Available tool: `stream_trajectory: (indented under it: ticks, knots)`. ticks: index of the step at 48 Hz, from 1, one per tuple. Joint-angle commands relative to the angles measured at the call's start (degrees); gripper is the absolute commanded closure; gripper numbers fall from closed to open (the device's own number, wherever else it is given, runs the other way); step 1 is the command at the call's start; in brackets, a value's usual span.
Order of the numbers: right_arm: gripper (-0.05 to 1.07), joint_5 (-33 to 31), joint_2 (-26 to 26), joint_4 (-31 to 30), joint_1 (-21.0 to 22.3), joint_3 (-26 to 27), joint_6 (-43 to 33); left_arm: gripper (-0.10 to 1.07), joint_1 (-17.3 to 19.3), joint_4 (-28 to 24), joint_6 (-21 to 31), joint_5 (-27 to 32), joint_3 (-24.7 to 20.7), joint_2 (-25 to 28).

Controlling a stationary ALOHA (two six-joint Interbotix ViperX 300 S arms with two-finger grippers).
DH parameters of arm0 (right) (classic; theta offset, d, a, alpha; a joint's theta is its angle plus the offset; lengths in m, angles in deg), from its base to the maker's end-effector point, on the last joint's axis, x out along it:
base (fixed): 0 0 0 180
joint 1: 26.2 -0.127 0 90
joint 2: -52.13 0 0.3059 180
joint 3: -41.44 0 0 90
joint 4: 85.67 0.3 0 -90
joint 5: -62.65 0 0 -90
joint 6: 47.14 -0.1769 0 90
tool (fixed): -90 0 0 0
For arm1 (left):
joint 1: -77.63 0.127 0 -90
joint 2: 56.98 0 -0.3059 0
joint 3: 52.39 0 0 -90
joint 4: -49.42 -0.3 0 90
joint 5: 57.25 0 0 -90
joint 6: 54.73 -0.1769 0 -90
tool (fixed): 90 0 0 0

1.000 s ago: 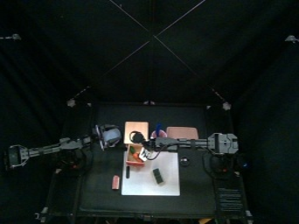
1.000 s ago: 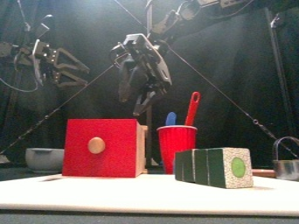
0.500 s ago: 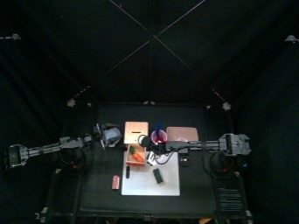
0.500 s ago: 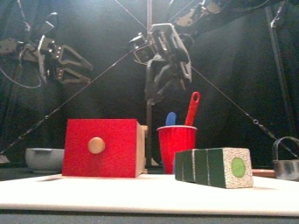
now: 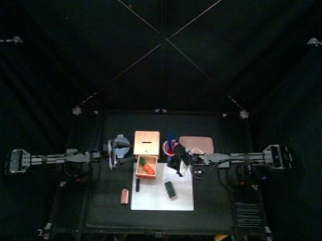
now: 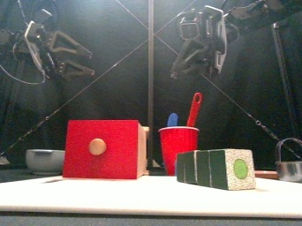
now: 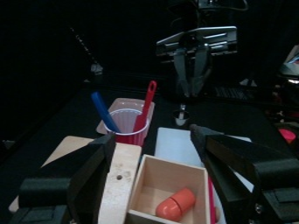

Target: Close drawer

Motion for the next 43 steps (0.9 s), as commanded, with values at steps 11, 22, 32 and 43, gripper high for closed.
stream_trajectory:
  ticks: [11, 22, 32, 43]
  knots:
    - [0.44, 9.84, -5.27, -3.96, -0.18, -3.96, -0.35, -0.02, -0.26, 1.14, -0.35, -0.18, -1.49, 0.09]
    - [0.44, 10.90, -2.37, -4.31, -0.35, -5.10, -0.44, -0.02, 1.14, 0.97, -0.62, -0.18, -1.76, 0.09]
    - [0.44, 10.72, 4.48, -4.31, 0.00, -3.69, -0.53, -0.02, 5.27, 1.32, -0.44, -0.18, -2.99, 0.79]
    - [0.44, 9.84, 14.06, -5.01, 0.88, 0.35, 0.18, -0.02, 7.56, 0.97, -0.62, -0.18, -3.69, 3.16]
